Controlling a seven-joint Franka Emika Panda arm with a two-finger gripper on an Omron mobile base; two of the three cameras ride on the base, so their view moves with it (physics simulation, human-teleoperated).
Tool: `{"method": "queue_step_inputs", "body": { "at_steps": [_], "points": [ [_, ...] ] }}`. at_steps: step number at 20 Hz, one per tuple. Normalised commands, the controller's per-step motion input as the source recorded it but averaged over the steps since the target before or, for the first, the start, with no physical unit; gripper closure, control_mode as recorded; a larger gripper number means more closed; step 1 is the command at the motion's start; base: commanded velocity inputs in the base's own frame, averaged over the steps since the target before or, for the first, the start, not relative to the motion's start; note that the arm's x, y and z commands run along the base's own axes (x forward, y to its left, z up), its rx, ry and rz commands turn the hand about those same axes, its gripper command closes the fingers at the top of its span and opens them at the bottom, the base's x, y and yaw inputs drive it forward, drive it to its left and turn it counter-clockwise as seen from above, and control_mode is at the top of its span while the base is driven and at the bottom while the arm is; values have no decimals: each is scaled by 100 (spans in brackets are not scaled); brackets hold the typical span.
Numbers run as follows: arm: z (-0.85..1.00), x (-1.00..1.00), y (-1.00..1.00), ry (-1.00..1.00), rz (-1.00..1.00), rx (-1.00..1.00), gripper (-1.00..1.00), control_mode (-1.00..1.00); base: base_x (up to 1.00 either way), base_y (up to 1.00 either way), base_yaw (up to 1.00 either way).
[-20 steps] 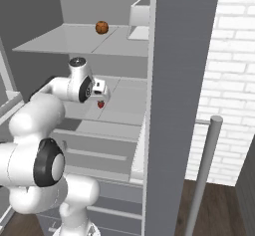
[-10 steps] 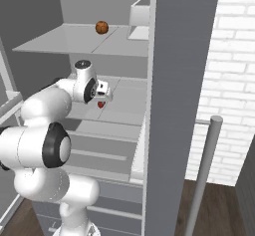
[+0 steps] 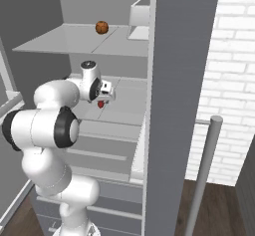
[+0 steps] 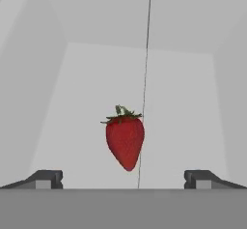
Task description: Take the strawberry from the fridge and place it on top of the pancake, located on the dining counter.
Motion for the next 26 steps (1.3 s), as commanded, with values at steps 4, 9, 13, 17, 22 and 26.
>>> {"method": "queue_step_inputs", "body": {
  "at_steps": [4,9,13,17,22,26],
  "points": [
    [-25,28,0,1,0,0,-100,-100,0,0,0],
    [-29,26,0,0,0,0,-100,-100,0,0,0],
    [-13,0,0,0,0,0,-100,-100,0,0,0],
    [-16,0,0,0,0,0,-100,-100,0,0,0],
    [-24,1,0,0,0,0,-100,-100,0,0,0],
    [-12,14,0,0,0,0,-100,-100,0,0,0]
  ]
}}
